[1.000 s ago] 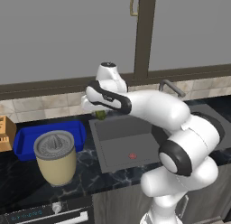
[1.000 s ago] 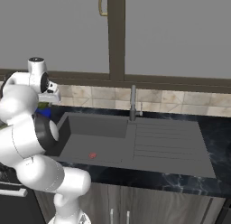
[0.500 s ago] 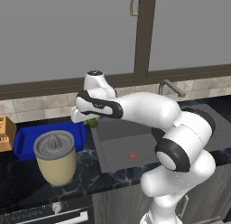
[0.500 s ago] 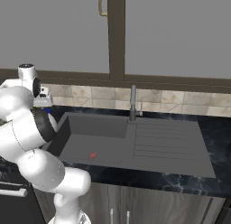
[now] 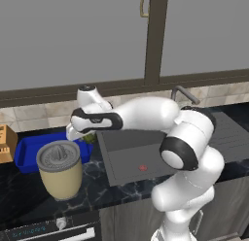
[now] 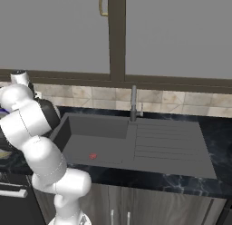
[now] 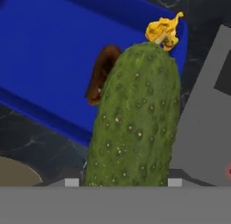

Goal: Pick up all produce items and place them in the sink. Turn on the sink faucet to wash them. Then turn the sink off and put them in the tray.

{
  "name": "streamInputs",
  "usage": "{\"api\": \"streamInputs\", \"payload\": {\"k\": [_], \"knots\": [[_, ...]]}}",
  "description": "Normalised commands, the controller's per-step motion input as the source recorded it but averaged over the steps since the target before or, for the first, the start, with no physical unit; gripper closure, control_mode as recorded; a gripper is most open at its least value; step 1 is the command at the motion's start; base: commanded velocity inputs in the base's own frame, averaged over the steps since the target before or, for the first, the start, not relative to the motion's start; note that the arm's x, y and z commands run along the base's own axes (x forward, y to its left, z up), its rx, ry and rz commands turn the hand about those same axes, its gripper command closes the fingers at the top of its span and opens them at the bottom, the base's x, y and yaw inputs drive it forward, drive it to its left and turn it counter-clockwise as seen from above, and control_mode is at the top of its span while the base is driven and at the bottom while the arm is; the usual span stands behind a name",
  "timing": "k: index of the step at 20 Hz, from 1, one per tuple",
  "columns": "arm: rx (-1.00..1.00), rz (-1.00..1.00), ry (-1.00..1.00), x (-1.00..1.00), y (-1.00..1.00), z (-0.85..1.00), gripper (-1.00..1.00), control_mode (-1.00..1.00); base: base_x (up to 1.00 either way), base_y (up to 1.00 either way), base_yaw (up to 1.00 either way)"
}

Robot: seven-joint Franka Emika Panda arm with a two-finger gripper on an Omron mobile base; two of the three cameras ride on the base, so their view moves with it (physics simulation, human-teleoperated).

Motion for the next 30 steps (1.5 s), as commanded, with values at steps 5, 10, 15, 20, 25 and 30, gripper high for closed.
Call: {"api": "streamInputs", "payload": {"k": [5, 10, 15, 20, 25, 30], "knots": [[-0.03, 0.03, 0.01, 0.44, 0.28, -0.17, 1.00, -1.00, 0.00, 0.00, 0.00], [-0.02, 0.01, 0.04, 0.42, 0.21, -0.16, 1.00, -1.00, 0.00, 0.00, 0.00], [-0.05, 0.00, 0.12, 0.40, 0.18, -0.30, 1.00, -1.00, 0.00, 0.00, 0.00], [-0.06, 0.00, 0.09, 0.35, 0.14, -0.29, 1.00, -1.00, 0.00, 0.00, 0.00], [-0.05, 0.00, 0.05, 0.35, 0.19, -0.25, 1.00, -1.00, 0.00, 0.00, 0.00], [-0.05, 0.00, 0.03, 0.17, 0.09, -0.24, 1.00, -1.00, 0.00, 0.00, 0.00]]}}
